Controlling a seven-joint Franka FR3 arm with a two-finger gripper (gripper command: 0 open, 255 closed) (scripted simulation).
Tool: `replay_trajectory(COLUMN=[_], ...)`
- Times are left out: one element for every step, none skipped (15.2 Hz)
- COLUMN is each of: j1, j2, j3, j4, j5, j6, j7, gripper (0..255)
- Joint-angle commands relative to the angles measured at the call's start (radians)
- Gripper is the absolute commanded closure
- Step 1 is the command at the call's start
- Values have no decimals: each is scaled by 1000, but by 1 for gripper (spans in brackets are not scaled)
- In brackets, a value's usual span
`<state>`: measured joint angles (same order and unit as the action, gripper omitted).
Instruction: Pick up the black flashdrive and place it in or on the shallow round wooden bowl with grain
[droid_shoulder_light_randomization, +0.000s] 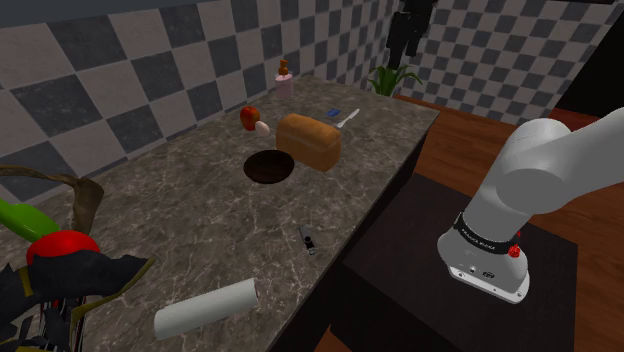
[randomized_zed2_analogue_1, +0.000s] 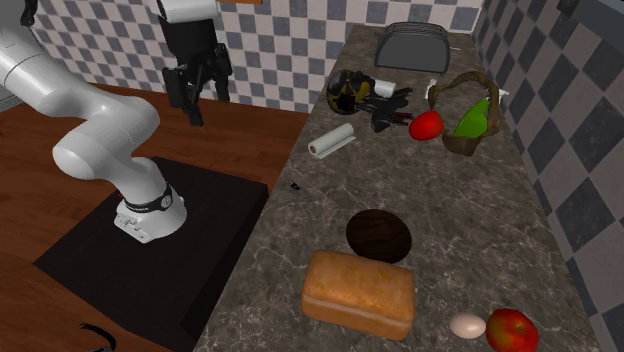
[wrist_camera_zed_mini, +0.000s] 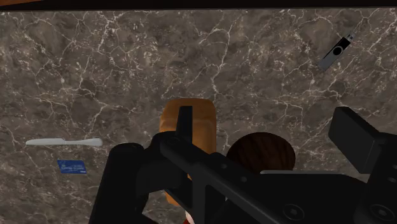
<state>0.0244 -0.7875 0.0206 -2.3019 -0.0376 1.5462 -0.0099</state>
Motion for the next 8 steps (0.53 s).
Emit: replay_trajectory(j1=[0, 0, 0, 1, 2, 4, 5, 8], j2=[0, -7, -13, -17, -20, -21, -20, -18], j3=[0, 13, 27, 42, 56, 71, 86, 102], j4=[0, -33, -65, -95, -125, -153, -180, -206], j5=[0, 11, 22, 33, 45, 57, 70, 82], j6=[0, 24, 48, 73, 98, 124, 150, 177], j7=[0, 26, 51, 77, 102, 128, 153, 179], gripper=[0, 0, 0, 0, 0, 0, 0, 0])
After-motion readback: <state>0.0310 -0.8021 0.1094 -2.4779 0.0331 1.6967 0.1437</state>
